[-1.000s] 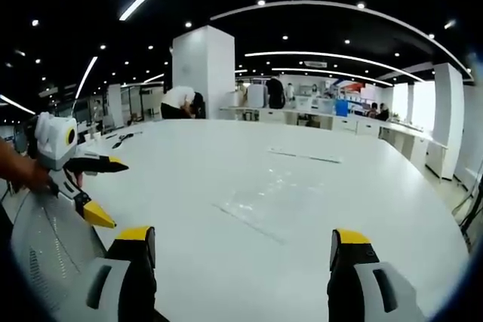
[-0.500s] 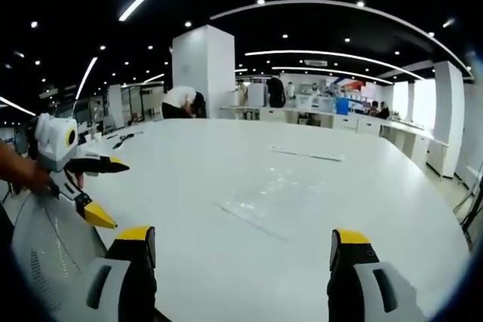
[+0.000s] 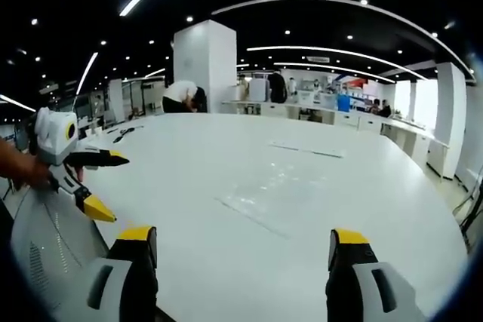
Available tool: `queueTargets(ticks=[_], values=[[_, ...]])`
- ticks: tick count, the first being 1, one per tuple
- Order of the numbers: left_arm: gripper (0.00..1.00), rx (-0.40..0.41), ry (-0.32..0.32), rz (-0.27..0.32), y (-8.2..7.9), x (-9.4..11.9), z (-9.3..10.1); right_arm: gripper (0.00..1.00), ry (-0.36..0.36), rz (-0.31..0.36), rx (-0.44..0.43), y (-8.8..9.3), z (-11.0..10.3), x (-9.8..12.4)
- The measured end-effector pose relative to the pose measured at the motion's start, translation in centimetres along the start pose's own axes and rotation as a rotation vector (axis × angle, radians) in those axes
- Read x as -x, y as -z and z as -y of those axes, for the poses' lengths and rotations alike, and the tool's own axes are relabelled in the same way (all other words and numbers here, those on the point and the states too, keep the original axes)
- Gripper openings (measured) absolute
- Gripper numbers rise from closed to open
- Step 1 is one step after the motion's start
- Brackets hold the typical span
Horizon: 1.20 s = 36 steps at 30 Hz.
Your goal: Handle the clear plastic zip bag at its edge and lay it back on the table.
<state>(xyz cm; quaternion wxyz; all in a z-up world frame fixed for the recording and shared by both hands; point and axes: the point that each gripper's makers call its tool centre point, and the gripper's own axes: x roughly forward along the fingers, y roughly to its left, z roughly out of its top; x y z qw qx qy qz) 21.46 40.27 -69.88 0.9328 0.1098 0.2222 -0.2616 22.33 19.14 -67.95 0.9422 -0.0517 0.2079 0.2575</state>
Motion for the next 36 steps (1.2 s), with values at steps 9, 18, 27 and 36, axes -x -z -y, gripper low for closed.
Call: queueTargets(ticks=[9,18,27,36], values=[[0.97,0.002,0.011,-0.01,0.1,0.0,0.2,0.93,0.005,-0.012,0.025,0.1,0.0,0.1],[0.98,0.011,0.011,-0.022,0.3,0.0,0.0,0.93,-0.018,-0.024,0.049,0.0,-0.4,0.0],[0.97,0.01,0.018,-0.012,-0.7,0.1,-0.1,0.93,-0.039,-0.036,0.054,-0.1,-0.4,-0.1],[0.98,0.007,0.031,0.002,-1.5,0.3,0.0,0.91,-0.083,-0.065,0.071,-0.5,-0.3,-0.9]])
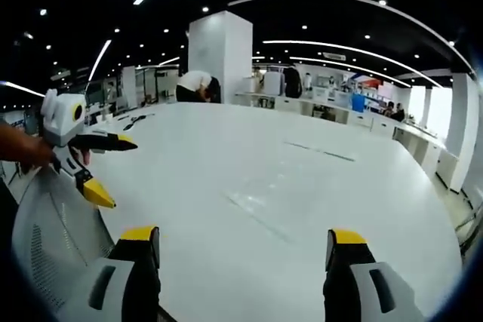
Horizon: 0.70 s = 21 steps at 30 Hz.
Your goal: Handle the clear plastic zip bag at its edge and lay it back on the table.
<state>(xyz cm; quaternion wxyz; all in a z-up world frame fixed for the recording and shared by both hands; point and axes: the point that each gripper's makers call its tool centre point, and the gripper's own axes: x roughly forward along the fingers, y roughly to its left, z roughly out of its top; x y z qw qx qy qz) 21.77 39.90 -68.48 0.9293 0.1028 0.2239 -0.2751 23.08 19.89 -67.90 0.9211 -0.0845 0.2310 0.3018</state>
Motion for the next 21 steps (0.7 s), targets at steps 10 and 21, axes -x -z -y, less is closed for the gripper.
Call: queueTargets(ticks=[10,21], values=[[0.99,0.009,0.022,-0.005,-0.4,-0.2,0.0,0.85,-0.059,-0.044,0.086,-0.5,0.4,-1.3],[0.99,0.023,0.045,-0.001,-1.1,-0.5,0.1,0.76,-0.143,-0.128,0.229,-0.2,-0.1,-2.9]])
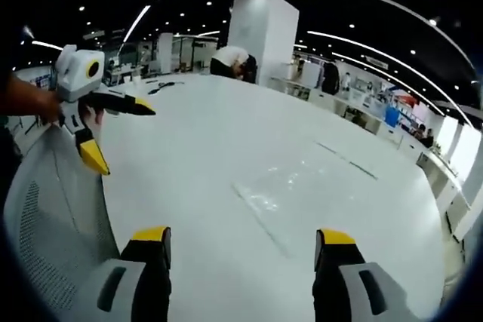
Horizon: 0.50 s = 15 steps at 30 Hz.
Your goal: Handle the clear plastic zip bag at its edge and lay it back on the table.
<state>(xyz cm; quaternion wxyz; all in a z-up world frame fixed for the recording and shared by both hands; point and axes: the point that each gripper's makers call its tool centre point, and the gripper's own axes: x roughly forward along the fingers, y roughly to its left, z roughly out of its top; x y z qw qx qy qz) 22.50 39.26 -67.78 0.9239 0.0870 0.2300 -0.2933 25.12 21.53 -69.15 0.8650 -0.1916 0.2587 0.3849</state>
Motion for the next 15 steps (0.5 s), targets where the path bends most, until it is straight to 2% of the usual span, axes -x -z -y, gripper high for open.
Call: queueTargets(ticks=[6,15], values=[[0.99,-0.007,0.02,-0.016,0.2,-0.2,0.3,0.73,-0.021,-0.033,0.053,0.3,0.5,-0.9],[0.99,-0.01,0.047,-0.031,0.3,-0.4,0.7,0.69,-0.037,-0.065,0.072,0.5,1.9,-2.3]])
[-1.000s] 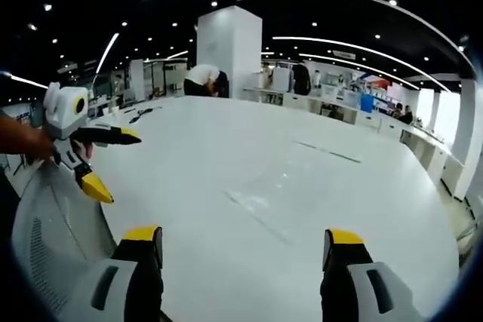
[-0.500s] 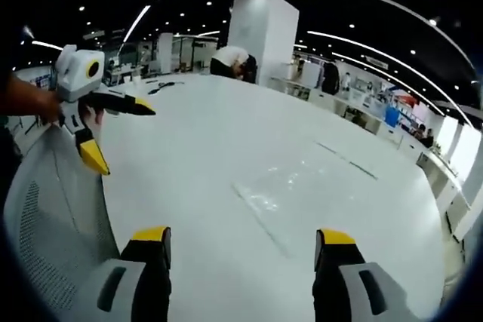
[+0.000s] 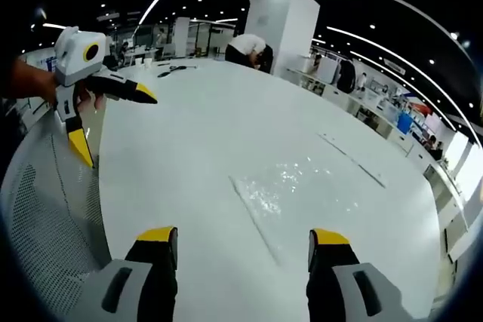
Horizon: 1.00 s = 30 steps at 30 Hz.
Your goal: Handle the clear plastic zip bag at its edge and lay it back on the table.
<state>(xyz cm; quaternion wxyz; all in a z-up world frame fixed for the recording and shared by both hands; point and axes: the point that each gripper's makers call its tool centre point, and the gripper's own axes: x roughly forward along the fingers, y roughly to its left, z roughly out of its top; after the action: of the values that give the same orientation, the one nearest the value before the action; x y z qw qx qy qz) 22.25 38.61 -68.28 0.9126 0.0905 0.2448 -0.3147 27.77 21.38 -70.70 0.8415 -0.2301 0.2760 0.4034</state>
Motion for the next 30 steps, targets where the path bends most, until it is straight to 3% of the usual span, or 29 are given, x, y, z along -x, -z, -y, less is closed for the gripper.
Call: queueTargets(ticks=[7,14,30], values=[[0.99,-0.001,0.011,-0.012,0.1,-0.1,0.0,0.66,-0.002,-0.039,0.019,1.1,0.9,-1.0],[0.99,-0.003,0.014,-0.018,0.1,-0.2,0.0,0.57,-0.005,-0.075,0.028,2.0,1.3,-1.8],[0.98,-0.001,0.013,-0.038,0.4,-0.2,-0.6,0.43,-0.043,-0.143,0.028,2.9,2.1,-3.7]])
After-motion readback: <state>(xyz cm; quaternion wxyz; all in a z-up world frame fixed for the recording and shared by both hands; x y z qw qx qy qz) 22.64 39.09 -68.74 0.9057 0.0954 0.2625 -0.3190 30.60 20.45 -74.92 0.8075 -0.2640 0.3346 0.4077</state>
